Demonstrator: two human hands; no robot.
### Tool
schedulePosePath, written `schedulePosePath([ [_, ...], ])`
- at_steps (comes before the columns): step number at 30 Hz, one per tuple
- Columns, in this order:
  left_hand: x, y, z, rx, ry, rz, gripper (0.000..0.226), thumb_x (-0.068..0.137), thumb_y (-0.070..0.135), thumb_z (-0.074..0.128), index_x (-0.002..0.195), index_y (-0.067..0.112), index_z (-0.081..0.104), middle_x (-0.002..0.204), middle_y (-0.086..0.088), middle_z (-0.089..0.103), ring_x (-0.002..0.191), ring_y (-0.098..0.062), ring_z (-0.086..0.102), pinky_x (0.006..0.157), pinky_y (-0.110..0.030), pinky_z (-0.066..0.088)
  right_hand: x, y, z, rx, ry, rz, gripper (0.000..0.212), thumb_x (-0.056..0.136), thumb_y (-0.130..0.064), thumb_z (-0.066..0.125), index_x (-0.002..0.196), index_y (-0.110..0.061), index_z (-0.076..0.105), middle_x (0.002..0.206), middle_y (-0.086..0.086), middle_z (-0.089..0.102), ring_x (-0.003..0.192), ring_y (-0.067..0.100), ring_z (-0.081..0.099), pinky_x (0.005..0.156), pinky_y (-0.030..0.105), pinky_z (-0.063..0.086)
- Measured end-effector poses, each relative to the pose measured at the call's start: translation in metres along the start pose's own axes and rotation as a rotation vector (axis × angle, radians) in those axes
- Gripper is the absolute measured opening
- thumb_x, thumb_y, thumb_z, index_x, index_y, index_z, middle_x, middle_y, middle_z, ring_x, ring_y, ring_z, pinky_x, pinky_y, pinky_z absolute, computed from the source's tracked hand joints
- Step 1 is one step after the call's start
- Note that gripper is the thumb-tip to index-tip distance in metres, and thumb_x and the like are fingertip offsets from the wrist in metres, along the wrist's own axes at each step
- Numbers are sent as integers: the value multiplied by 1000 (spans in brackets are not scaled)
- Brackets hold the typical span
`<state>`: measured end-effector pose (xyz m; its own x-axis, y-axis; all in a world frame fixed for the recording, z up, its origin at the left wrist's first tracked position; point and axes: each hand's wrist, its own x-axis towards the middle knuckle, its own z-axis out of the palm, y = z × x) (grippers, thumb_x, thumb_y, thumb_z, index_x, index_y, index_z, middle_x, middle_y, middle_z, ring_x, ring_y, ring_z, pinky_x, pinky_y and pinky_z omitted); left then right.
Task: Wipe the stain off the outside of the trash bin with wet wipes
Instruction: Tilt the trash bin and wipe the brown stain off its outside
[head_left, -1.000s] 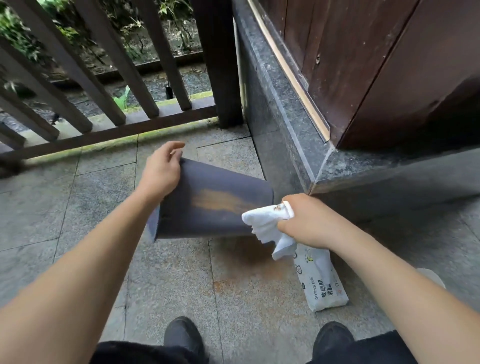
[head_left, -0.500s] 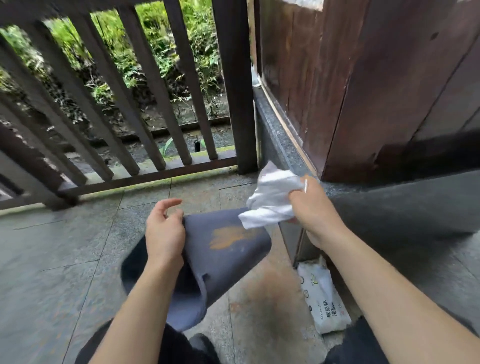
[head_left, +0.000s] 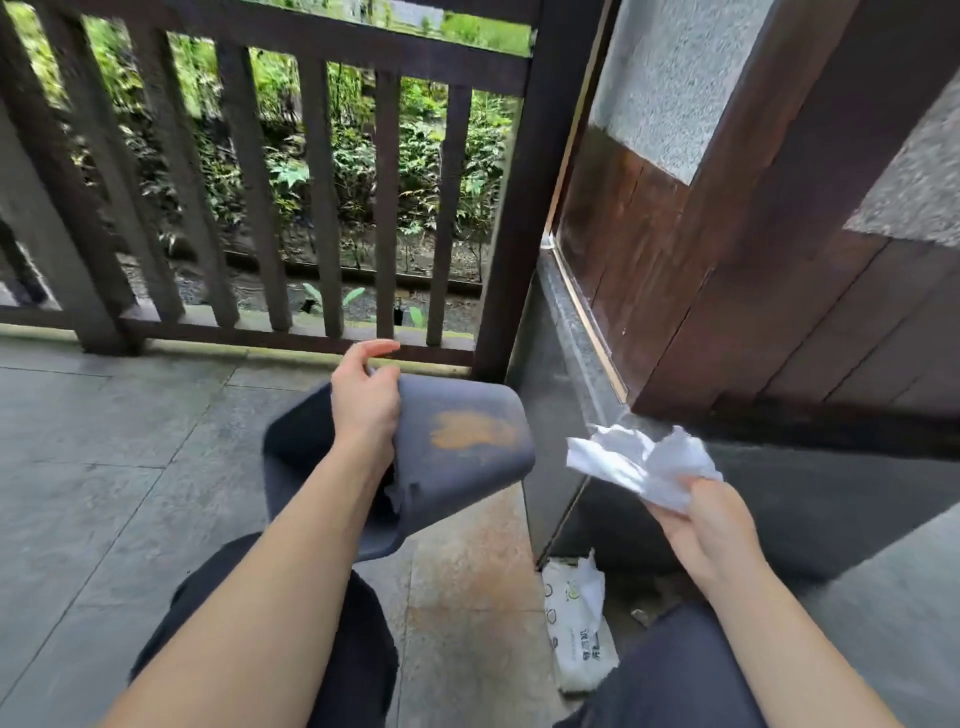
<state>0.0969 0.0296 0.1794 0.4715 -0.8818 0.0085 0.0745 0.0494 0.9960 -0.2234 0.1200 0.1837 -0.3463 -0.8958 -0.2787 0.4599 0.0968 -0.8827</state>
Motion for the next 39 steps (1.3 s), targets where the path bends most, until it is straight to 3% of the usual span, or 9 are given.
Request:
schedulePosePath([
  [4, -14, -17, -8, -165, 7, -82, 19, 97, 13, 64, 100, 31, 71, 86, -7, 50, 59, -9, 46, 53, -25, 41, -1, 16, -4, 59, -8, 86, 29, 100, -16, 60, 128, -5, 62, 121, 15, 72, 98, 24, 75, 66, 33, 63],
  [8, -22, -41, -12, -262, 8, -188, 16, 101, 15, 64, 109, 27, 71, 92, -15, 55, 64, -19, 54, 57, -32, 47, -3, 16, 1, 57, -137, 134, 51, 86, -31, 68, 129, -4, 62, 120, 17, 73, 101, 28, 75, 75, 37, 64],
  [13, -16, -42, -5, -23, -42, -70, 29, 95, 11, 62, 105, 36, 74, 86, -11, 44, 65, -24, 46, 57, -35, 42, 12, 13, -9, 138, -157, 169, 69, 88, -50, 66, 134, -1, 57, 129, 23, 68, 121, 38, 65, 109, 49, 45],
  [15, -14, -47, -16, 38, -29, -46, 31, 96, 10, 62, 110, 35, 74, 78, -5, 37, 56, -16, 39, 48, -29, 36, 22, 15, -11, 136, -111, 199, 58, 93, -47, 64, 129, -1, 61, 127, 21, 70, 117, 36, 67, 101, 46, 51],
  [18, -8, -48, -20, 115, -62, -18, 28, 99, 12, 61, 102, 37, 73, 71, -1, 36, 53, -13, 36, 43, -23, 33, 40, 18, -5, 29, -67, 175, 30, 96, -12, 64, 123, 0, 67, 127, 22, 69, 104, 32, 70, 79, 40, 57],
  [22, -13, -42, -7, 197, -123, 17, 23, 101, 23, 59, 101, 43, 71, 71, 2, 43, 54, -8, 42, 50, -23, 38, 63, 23, 4, -52, -105, 119, 37, 96, 9, 53, 130, -4, 61, 131, 24, 62, 90, 29, 70, 63, 33, 60],
  [32, 12, -49, 28, 323, -158, -47, 26, 100, 18, 57, 109, 40, 68, 76, -2, 50, 51, -3, 46, 47, -17, 39, 97, 70, 87, -233, -422, 108, 41, 76, -12, 81, 116, -18, 76, 120, 11, 72, 99, 21, 73, 79, 29, 59],
  [36, 33, -53, 45, 378, -191, -51, 34, 100, 17, 56, 120, 42, 67, 76, 1, 53, 43, 1, 47, 41, -16, 40, 109, 92, 119, -272, -368, 39, 10, 90, -4, 72, 97, -11, 75, 88, 3, 76, 73, 15, 69, 63, 21, 55],
  [39, 44, -65, 53, 406, -236, -61, 35, 101, 17, 57, 125, 40, 66, 76, 4, 52, 45, 1, 48, 43, -15, 40, 117, 99, 121, -426, -271, 19, 6, 100, -14, 61, 97, -17, 65, 95, 7, 70, 77, 16, 66, 65, 27, 51],
])
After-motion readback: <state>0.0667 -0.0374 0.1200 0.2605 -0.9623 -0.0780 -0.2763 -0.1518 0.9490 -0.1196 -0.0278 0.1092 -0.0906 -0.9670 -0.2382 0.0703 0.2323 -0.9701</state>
